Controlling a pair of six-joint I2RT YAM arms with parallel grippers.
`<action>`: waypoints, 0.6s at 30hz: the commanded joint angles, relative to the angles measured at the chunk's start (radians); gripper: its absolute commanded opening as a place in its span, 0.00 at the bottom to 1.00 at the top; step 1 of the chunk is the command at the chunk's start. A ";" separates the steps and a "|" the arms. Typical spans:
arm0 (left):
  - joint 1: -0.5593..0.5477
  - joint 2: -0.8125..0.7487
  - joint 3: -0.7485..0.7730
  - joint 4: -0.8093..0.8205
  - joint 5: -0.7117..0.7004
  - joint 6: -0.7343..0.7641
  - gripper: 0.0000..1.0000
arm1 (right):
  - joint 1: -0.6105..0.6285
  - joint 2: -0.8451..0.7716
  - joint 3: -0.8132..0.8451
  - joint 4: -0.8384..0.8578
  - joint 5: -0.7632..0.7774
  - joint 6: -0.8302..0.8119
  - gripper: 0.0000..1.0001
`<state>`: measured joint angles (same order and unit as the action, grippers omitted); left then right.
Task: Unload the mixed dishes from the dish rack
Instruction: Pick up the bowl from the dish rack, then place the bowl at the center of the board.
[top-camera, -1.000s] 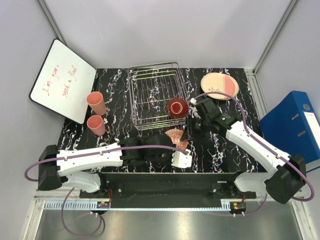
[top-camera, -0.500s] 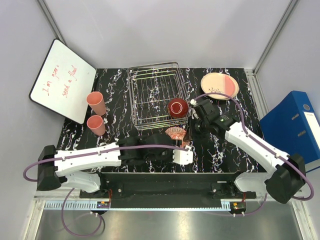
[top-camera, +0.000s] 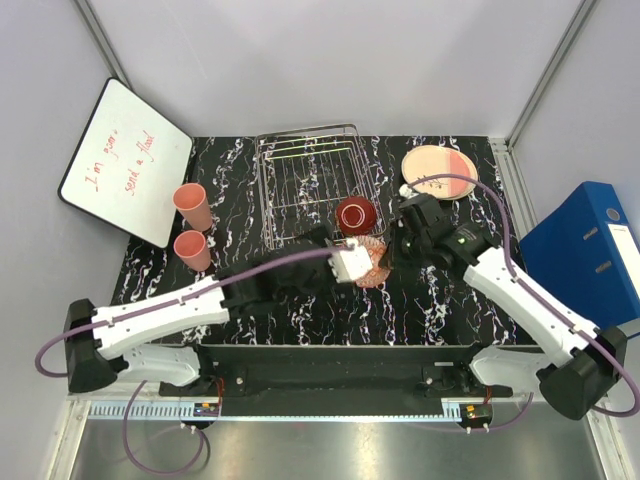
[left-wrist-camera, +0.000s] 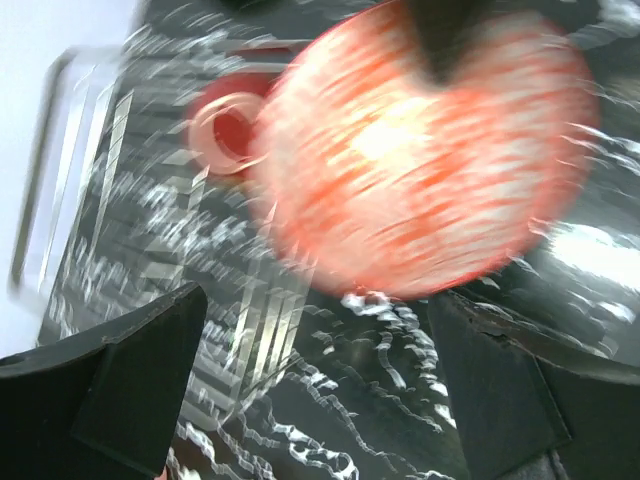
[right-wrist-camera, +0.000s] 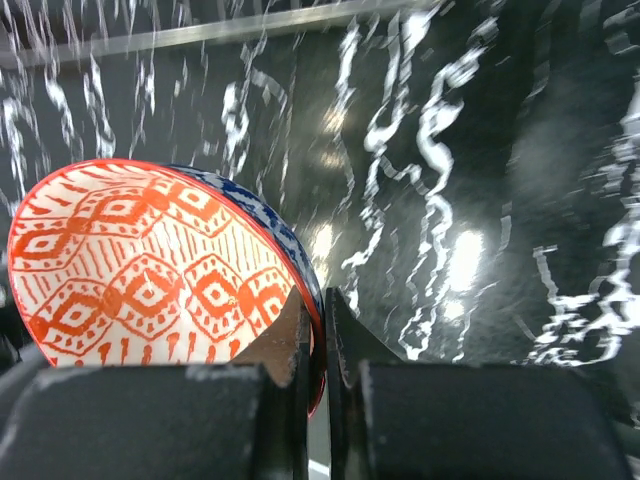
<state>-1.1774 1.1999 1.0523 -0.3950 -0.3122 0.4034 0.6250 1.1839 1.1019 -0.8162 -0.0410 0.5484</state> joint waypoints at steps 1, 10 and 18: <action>0.116 -0.123 0.044 0.123 -0.160 -0.193 0.99 | -0.063 -0.056 0.085 -0.023 0.160 0.033 0.00; 0.206 -0.233 0.069 0.074 -0.412 -0.477 0.99 | -0.672 0.052 -0.002 0.121 0.049 0.073 0.00; 0.219 -0.292 0.000 0.073 -0.409 -0.667 0.99 | -0.772 0.327 0.073 0.207 0.035 0.192 0.00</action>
<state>-0.9630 0.9325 1.0847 -0.3477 -0.6861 -0.1356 -0.1532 1.4292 1.1118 -0.6971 0.0330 0.6674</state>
